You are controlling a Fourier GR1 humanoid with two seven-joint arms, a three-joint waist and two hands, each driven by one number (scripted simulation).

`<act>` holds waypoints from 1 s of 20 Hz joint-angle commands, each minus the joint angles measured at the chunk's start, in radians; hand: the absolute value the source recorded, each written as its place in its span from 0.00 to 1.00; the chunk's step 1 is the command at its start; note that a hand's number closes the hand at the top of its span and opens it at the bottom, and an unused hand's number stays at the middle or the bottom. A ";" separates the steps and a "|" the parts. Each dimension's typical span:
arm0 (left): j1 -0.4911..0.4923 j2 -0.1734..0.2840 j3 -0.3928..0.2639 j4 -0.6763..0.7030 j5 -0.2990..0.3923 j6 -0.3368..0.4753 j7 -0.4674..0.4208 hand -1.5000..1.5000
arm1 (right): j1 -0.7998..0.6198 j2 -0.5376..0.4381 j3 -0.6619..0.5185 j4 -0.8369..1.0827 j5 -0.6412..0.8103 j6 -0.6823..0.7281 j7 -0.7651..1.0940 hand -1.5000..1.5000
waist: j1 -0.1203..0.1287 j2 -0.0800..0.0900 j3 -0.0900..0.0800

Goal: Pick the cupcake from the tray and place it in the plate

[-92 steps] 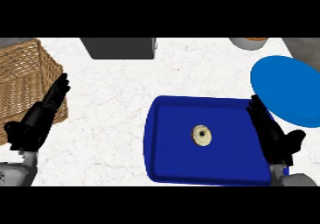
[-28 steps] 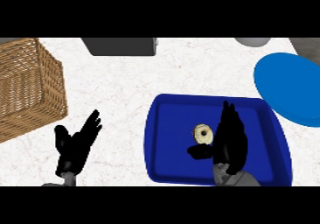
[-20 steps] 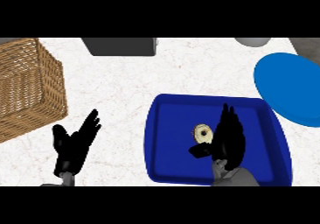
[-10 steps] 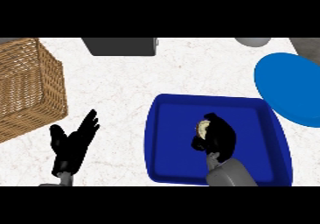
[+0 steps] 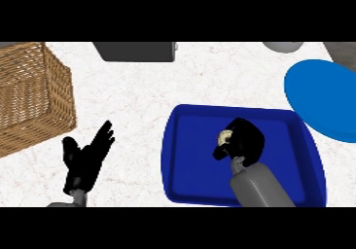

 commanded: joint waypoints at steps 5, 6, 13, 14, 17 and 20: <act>-0.035 -0.002 -0.032 -0.019 -0.014 -0.020 0.001 0.50 | -0.359 -0.095 -0.349 0.212 0.046 -0.038 0.229 1.00 | 0.082 0.043 0.000; -0.043 -0.014 -0.038 -0.008 -0.014 -0.020 -0.002 0.50 | -0.387 -0.112 -0.368 0.236 0.074 -0.085 0.217 1.00 | 0.086 0.049 0.000; -0.062 -0.010 -0.060 -0.005 -0.015 -0.049 0.011 0.50 | -0.557 -0.262 -0.420 0.358 0.351 -0.200 0.250 1.00 | 0.124 0.055 -0.001; -0.066 -0.011 -0.059 -0.007 -0.017 -0.045 0.013 0.50 | -0.583 -0.257 -0.432 0.360 0.380 -0.217 0.277 1.00 | 0.130 0.052 -0.001; -0.069 -0.009 -0.054 0.005 -0.020 -0.043 0.007 0.50 | -0.604 -0.272 -0.481 0.377 0.459 -0.283 0.317 1.00 | 0.123 0.054 -0.001; -0.084 -0.007 -0.050 -0.012 -0.016 -0.040 0.021 0.50 | -0.606 -0.281 -0.535 0.381 0.525 -0.352 0.341 1.00 | 0.118 0.053 0.003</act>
